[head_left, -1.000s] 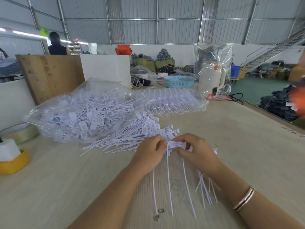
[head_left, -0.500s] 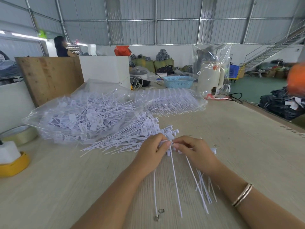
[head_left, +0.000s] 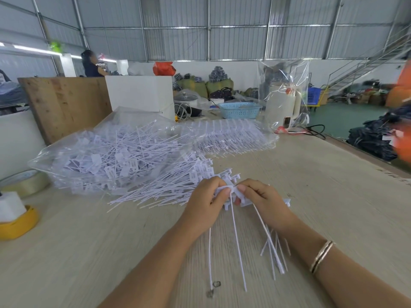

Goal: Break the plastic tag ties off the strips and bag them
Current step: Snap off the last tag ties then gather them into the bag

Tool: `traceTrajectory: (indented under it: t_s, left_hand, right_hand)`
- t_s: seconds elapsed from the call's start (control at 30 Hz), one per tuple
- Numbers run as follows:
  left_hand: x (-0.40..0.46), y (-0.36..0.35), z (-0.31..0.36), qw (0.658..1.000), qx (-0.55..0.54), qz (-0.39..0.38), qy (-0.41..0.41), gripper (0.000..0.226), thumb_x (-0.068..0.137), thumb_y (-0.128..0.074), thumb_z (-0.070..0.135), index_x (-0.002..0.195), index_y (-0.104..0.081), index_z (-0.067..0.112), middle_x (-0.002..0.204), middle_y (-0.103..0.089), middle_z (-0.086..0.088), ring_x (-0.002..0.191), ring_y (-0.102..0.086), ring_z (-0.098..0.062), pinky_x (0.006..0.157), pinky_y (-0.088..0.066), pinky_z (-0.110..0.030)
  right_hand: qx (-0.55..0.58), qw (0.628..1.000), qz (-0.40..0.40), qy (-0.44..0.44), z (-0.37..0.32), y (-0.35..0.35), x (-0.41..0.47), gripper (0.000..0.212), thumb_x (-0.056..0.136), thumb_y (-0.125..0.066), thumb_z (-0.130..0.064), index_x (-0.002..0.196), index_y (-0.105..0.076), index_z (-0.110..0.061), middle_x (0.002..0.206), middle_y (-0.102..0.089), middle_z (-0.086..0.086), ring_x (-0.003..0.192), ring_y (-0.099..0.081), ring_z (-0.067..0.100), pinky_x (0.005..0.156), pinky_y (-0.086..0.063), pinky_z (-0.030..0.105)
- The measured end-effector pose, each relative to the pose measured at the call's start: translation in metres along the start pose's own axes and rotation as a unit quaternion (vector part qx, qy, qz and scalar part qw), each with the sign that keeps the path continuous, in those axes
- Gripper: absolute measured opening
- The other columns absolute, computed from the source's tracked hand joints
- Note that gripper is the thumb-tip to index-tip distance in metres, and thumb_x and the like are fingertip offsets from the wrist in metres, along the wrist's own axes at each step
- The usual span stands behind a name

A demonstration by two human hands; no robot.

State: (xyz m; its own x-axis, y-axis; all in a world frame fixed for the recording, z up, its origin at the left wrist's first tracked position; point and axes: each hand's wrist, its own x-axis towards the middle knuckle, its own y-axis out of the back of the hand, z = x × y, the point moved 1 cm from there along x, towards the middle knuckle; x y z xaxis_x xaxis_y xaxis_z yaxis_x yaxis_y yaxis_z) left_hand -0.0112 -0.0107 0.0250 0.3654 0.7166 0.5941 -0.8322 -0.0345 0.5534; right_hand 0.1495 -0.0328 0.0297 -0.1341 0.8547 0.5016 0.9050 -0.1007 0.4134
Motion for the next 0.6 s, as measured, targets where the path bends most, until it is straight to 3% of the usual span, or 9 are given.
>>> traceTrajectory:
  t_s: [0.1, 0.17, 0.23, 0.3, 0.37, 0.47, 0.53, 0.6]
  left_hand:
    - [-0.001, 0.0, -0.002, 0.997, -0.07, -0.017, 0.038, 0.017, 0.096, -0.05, 0.021, 0.08, -0.054, 0.025, 0.068, -0.043, 0.012, 0.06, -0.04, 0.002, 0.058, -0.032, -0.011]
    - [-0.001, 0.005, -0.002, 0.983, -0.166, -0.001, 0.075, 0.027, 0.096, -0.046, 0.026, 0.069, -0.047, 0.034, 0.066, -0.04, 0.013, 0.062, -0.038, -0.002, 0.057, -0.03, -0.013]
    - [0.0, 0.013, -0.006, 0.964, -0.243, 0.042, 0.102, 0.026, 0.091, -0.045, 0.028, 0.065, -0.043, 0.031, 0.063, -0.038, 0.014, 0.064, -0.038, -0.006, 0.061, -0.032, -0.014]
    - [0.0, 0.018, -0.01, 0.96, -0.255, 0.054, 0.107, 0.025, 0.09, -0.046, 0.022, 0.065, -0.042, 0.024, 0.061, -0.039, 0.015, 0.064, -0.038, -0.007, 0.063, -0.033, -0.014]
    - [-0.001, 0.018, -0.012, 0.967, -0.228, 0.027, 0.111, 0.024, 0.092, -0.045, 0.013, 0.068, -0.044, 0.016, 0.064, -0.04, 0.01, 0.065, -0.038, -0.009, 0.064, -0.031, -0.02]
    - [-0.002, 0.01, -0.014, 0.982, -0.143, -0.009, 0.124, 0.021, 0.095, -0.044, 0.009, 0.076, -0.052, 0.012, 0.073, -0.049, -0.007, 0.07, -0.044, -0.013, 0.066, -0.032, -0.026]
    - [-0.003, 0.005, -0.014, 0.989, -0.08, -0.026, 0.118, 0.016, 0.096, -0.045, 0.011, 0.088, -0.058, 0.018, 0.084, -0.058, -0.004, 0.071, -0.049, -0.008, 0.064, -0.034, -0.018]
    - [-0.003, 0.003, -0.014, 0.991, -0.058, -0.035, 0.118, 0.019, 0.095, -0.046, 0.013, 0.105, -0.057, 0.025, 0.1, -0.058, 0.011, 0.083, -0.049, 0.009, 0.066, -0.035, -0.004]
  right_hand:
    - [0.038, 0.999, -0.005, -0.011, 0.002, 0.0, 0.0, 0.03, 0.096, -0.045, -0.008, 0.072, -0.064, -0.011, 0.069, -0.066, -0.001, 0.07, -0.061, 0.01, 0.071, -0.045, 0.016]
    - [0.11, 0.992, 0.034, -0.049, 0.004, 0.007, 0.001, 0.024, 0.095, -0.047, -0.015, 0.081, -0.065, -0.009, 0.072, -0.067, 0.004, 0.072, -0.064, 0.018, 0.07, -0.05, 0.024]
    - [0.151, 0.984, 0.078, -0.058, 0.005, 0.019, 0.001, 0.02, 0.092, -0.05, -0.022, 0.084, -0.066, -0.014, 0.07, -0.068, 0.001, 0.068, -0.065, 0.012, 0.065, -0.05, 0.018]
    - [0.013, 0.995, 0.095, -0.027, 0.012, 0.029, 0.002, 0.012, 0.087, -0.058, -0.026, 0.08, -0.067, -0.024, 0.068, -0.066, -0.007, 0.069, -0.06, 0.008, 0.071, -0.046, 0.019]
    - [-0.176, 0.98, 0.097, -0.005, 0.022, 0.031, 0.001, 0.003, 0.082, -0.066, -0.032, 0.08, -0.065, -0.034, 0.069, -0.062, -0.017, 0.073, -0.052, 0.003, 0.079, -0.039, 0.029]
    - [-0.298, 0.952, 0.066, -0.017, 0.029, 0.027, 0.001, 0.015, 0.077, -0.063, -0.051, 0.082, -0.068, -0.039, 0.076, -0.061, -0.018, 0.078, -0.045, 0.003, 0.078, -0.021, 0.028]
    - [-0.346, 0.936, 0.044, -0.035, 0.03, 0.026, 0.003, 0.021, 0.077, -0.059, -0.055, 0.085, -0.07, -0.038, 0.082, -0.057, -0.018, 0.082, -0.044, 0.005, 0.074, -0.015, 0.026]
    - [-0.377, 0.924, 0.04, -0.045, 0.03, 0.026, 0.003, 0.022, 0.08, -0.058, -0.054, 0.087, -0.071, -0.038, 0.084, -0.053, -0.016, 0.086, -0.045, 0.007, 0.073, -0.014, 0.026]
